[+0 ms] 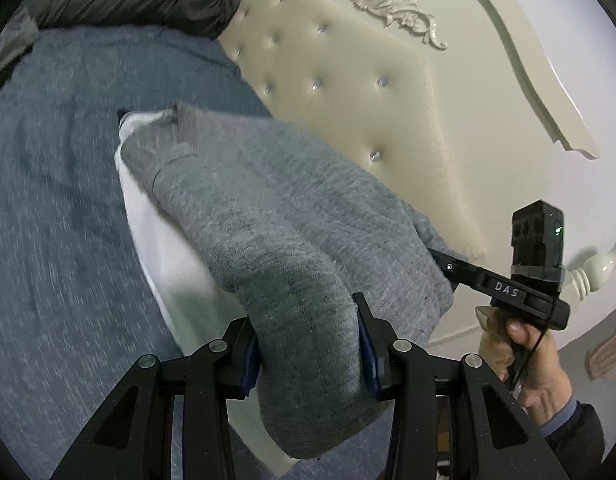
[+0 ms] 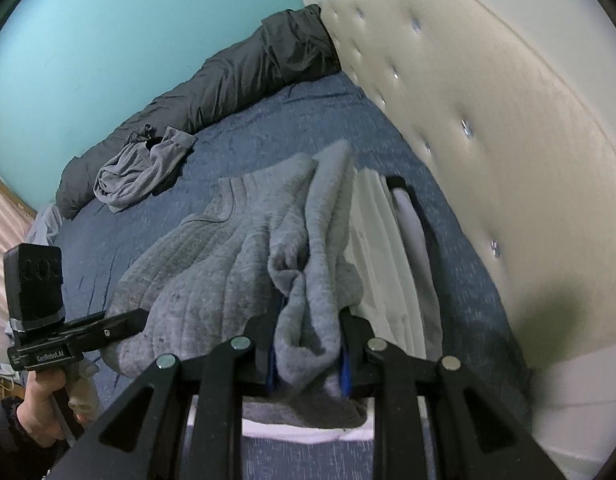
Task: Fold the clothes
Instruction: 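Lower the sweatshirt onto the white folded garment and open both tools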
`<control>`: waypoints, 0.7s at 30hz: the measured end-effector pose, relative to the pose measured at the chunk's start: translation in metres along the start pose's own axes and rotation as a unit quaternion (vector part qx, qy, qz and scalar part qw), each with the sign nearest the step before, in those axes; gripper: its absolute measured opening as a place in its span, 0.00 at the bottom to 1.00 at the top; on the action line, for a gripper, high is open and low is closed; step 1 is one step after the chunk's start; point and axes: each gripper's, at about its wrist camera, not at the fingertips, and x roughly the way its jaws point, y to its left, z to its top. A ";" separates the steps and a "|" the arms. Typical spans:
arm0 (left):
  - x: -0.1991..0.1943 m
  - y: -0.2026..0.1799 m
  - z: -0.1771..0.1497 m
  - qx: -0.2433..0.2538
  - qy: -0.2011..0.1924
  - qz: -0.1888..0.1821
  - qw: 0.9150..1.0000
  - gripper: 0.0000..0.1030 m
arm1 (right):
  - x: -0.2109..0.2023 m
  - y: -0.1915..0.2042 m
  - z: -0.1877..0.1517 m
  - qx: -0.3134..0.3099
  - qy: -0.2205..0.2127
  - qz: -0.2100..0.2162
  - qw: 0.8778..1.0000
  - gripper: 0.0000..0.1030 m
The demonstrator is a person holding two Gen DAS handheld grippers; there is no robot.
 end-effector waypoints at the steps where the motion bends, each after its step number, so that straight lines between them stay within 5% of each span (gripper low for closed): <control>1: 0.003 0.005 -0.003 -0.010 0.006 -0.004 1.000 0.44 | 0.003 -0.005 -0.006 0.008 0.004 0.001 1.000 0.21; 6: 0.006 0.019 -0.014 -0.025 0.021 -0.011 0.999 0.49 | 0.012 -0.021 -0.027 0.033 0.009 0.009 0.999 0.23; 12: -0.024 0.000 -0.014 0.037 -0.002 0.038 0.999 0.51 | 0.000 -0.020 -0.030 0.006 -0.009 -0.012 1.000 0.36; 17: -0.065 -0.022 -0.012 0.104 -0.084 0.079 0.988 0.51 | -0.029 -0.007 -0.029 -0.030 -0.062 -0.066 0.995 0.37; 21: -0.050 -0.036 0.000 0.131 -0.066 0.081 0.986 0.51 | -0.044 0.014 -0.020 -0.055 -0.106 -0.059 0.991 0.36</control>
